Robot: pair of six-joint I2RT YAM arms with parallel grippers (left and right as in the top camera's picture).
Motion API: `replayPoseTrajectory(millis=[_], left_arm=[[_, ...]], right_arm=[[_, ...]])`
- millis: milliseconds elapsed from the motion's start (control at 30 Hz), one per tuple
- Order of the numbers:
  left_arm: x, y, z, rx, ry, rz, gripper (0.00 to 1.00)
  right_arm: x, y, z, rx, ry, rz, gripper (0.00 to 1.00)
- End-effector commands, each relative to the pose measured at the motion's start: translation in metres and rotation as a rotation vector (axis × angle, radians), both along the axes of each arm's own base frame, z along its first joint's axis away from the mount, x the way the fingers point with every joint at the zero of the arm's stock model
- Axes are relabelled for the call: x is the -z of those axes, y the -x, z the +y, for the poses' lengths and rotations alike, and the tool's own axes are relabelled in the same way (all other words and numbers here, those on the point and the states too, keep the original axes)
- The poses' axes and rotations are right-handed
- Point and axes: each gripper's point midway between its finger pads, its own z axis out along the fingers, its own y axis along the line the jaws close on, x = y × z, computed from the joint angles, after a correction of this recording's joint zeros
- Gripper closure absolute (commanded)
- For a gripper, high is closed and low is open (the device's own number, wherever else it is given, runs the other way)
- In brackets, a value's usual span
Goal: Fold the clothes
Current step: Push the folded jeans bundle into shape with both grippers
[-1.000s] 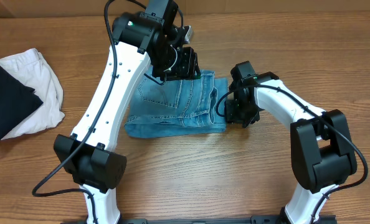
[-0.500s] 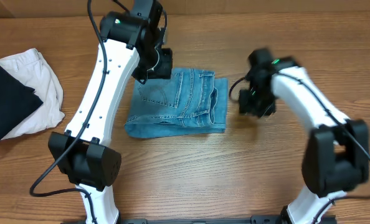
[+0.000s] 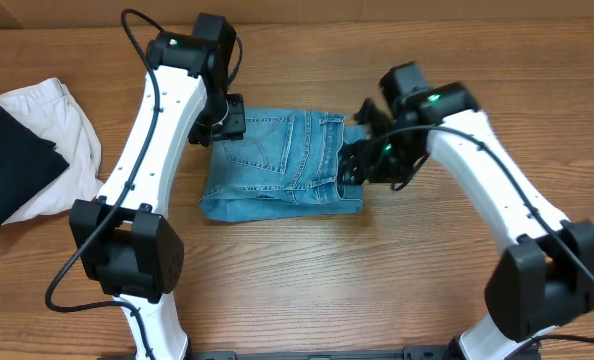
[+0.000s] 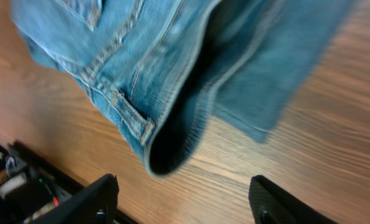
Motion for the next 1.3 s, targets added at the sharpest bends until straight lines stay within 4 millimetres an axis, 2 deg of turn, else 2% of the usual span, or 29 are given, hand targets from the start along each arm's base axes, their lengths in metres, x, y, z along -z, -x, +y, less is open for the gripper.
replayPoseTrajectory(millis=[0,67,167,233,267,500,667,767,867,1000,1100,1267], left_arm=[[-0.009,0.002,0.003,-0.018,-0.009,-0.025,0.55],[-0.009,0.002,0.003,-0.017,-0.01,-0.024,0.55],[-0.009,0.003,0.003,-0.017,-0.01,-0.019,0.54],[-0.009,0.005,0.003,-0.017,-0.011,-0.013,0.54],[-0.009,0.005,0.003,-0.017,-0.012,-0.01,0.54],[-0.007,0.009,-0.001,-0.016,0.011,0.008,0.55],[0.003,0.012,-0.012,-0.001,0.051,0.03,0.59],[0.019,0.015,-0.02,0.02,0.052,0.041,0.64],[0.039,0.02,-0.037,0.08,0.077,0.054,0.66],[0.068,0.021,-0.054,0.145,0.077,0.03,0.65],[0.086,0.024,-0.062,0.159,0.086,0.021,0.65],[0.116,0.049,-0.066,0.131,0.094,0.089,0.65]], right_arm=[[0.021,0.019,0.023,-0.019,-0.058,0.064,0.26],[0.033,0.021,0.029,-0.025,-0.066,0.052,0.28],[0.053,0.013,0.023,0.052,-0.01,0.026,0.6],[0.062,0.009,0.01,0.099,0.063,0.012,0.9],[0.066,0.006,0.001,0.122,0.113,0.005,0.96],[0.076,-0.004,-0.066,0.357,0.431,-0.022,0.96],[0.081,-0.003,-0.066,0.352,0.449,-0.018,0.96],[0.086,-0.005,-0.066,0.352,0.454,-0.016,0.96],[0.09,-0.012,-0.072,0.363,0.492,-0.045,0.94],[0.088,-0.03,-0.094,0.456,0.586,-0.136,0.85],[0.086,-0.04,-0.108,0.513,0.611,-0.166,0.84],[0.085,-0.051,-0.132,0.591,0.603,-0.169,0.82]])
